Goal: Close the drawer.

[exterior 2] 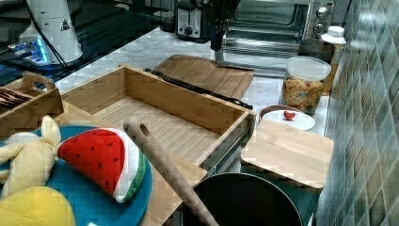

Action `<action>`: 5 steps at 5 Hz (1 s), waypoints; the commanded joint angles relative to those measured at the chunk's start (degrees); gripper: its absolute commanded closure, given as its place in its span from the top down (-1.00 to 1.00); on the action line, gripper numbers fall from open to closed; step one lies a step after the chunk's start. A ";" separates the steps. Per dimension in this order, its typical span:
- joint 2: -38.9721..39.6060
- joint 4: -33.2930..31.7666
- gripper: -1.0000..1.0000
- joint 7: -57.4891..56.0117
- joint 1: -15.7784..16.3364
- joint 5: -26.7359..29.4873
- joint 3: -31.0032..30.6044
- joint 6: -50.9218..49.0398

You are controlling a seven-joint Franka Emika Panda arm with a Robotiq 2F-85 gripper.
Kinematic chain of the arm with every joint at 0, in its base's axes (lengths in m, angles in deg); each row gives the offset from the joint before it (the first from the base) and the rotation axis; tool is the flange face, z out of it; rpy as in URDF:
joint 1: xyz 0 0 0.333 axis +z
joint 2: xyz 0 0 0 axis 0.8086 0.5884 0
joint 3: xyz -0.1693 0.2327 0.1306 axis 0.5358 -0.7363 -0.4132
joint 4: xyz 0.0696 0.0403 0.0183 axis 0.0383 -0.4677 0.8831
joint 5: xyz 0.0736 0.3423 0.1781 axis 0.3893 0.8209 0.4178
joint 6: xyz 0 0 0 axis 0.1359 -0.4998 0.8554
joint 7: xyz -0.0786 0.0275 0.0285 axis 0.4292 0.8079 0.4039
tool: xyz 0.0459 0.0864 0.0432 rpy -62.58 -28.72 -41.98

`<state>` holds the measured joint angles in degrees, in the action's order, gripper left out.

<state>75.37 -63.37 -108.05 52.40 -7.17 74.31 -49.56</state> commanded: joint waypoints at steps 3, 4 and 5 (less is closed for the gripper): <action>5.94 -2.13 -1.00 -4.58 -6.24 4.66 2.72 9.96; 5.73 -3.51 -1.00 -4.74 -6.88 5.70 2.16 9.77; 4.29 -3.42 -1.00 -3.59 -7.48 5.13 1.48 6.11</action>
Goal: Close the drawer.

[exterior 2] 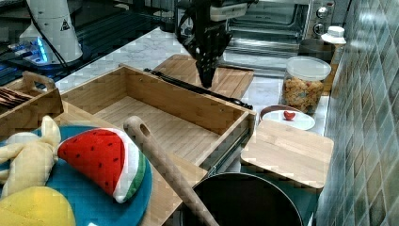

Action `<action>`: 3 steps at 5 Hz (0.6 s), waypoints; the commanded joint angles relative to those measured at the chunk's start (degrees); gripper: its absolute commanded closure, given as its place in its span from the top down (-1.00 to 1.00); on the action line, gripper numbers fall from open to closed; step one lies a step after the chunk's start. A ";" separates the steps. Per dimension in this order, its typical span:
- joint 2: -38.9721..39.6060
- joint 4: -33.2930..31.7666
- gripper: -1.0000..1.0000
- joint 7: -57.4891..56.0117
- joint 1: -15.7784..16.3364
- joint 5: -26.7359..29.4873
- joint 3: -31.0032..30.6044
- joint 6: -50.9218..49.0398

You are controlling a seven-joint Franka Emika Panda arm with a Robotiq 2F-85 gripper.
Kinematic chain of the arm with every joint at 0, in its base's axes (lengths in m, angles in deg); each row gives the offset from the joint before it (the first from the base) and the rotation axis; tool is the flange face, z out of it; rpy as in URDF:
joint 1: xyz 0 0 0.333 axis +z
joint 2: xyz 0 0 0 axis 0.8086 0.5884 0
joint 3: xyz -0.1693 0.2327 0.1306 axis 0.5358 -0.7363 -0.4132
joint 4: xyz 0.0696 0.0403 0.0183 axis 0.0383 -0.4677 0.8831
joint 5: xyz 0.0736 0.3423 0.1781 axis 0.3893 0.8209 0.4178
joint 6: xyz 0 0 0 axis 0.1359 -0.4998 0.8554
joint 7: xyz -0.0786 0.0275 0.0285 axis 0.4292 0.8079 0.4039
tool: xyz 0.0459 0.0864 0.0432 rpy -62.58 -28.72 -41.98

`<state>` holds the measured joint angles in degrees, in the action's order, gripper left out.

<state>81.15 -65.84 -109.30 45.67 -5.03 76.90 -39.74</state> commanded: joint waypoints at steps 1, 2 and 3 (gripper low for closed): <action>-2.60 -2.01 -1.00 -2.46 -0.89 3.39 -1.42 -3.60; -1.35 -1.82 -1.00 -3.65 -1.04 0.61 -0.92 -2.10; -2.32 -2.70 -1.00 -4.17 -2.01 -3.14 0.81 -1.13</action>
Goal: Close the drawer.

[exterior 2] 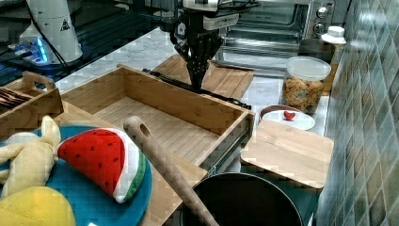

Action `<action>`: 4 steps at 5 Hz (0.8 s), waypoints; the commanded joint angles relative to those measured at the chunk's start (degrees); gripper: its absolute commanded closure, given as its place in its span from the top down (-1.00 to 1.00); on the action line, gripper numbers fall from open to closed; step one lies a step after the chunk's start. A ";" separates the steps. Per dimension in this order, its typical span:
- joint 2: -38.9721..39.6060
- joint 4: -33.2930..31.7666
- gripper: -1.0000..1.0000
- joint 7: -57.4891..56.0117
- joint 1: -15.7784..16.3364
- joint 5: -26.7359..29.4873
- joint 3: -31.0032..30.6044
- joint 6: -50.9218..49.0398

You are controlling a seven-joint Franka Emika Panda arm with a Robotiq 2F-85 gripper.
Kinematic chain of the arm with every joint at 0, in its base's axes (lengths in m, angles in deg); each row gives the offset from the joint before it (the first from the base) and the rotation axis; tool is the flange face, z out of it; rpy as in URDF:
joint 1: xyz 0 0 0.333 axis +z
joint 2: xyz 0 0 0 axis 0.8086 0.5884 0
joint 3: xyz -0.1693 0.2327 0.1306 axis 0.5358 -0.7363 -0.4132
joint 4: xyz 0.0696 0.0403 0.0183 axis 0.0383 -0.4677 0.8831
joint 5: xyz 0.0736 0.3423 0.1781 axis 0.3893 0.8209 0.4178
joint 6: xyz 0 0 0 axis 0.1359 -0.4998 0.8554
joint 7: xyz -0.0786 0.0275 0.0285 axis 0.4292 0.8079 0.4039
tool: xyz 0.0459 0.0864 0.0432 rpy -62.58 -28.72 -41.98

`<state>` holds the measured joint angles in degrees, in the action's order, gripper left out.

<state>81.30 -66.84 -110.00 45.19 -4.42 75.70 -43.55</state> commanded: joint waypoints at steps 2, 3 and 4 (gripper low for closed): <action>-4.18 2.54 -1.00 -8.57 -1.89 -9.22 7.00 -3.79; -3.68 4.37 -1.00 -11.58 -5.35 -9.71 6.72 -4.90; -2.74 5.84 -1.00 -14.95 -6.21 -9.95 9.18 -4.81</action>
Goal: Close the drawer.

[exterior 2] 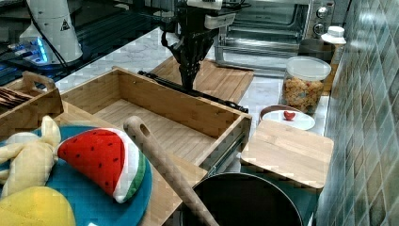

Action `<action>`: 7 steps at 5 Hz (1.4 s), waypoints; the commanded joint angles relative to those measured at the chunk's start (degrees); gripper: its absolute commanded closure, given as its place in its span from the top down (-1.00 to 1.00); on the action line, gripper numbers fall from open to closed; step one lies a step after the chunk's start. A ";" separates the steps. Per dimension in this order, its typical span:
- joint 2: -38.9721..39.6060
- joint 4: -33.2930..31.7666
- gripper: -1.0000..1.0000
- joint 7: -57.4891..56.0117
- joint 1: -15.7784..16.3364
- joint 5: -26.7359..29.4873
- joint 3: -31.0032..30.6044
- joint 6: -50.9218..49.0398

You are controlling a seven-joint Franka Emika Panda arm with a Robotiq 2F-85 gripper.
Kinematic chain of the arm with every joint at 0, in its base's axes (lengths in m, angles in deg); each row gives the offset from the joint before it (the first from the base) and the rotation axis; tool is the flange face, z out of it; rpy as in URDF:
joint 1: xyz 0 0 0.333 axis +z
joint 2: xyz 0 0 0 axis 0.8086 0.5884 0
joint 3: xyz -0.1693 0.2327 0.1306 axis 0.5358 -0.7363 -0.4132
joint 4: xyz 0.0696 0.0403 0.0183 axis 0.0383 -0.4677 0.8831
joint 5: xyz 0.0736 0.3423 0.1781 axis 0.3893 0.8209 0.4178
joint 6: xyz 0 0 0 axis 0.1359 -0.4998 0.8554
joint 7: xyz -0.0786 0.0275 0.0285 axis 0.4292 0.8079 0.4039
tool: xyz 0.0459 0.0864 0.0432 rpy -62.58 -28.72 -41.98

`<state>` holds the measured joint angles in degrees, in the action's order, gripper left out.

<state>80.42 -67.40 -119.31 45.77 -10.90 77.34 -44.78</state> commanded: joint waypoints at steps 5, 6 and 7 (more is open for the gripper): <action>2.32 14.26 -1.00 -11.08 -12.29 -4.96 17.41 -1.33; 4.08 16.83 -1.00 -13.67 -13.73 -3.78 18.60 -0.54; 5.03 17.59 -1.00 -13.16 -13.19 -4.87 20.75 -0.09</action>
<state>85.96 -59.23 -130.08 40.50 -12.06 90.19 -47.02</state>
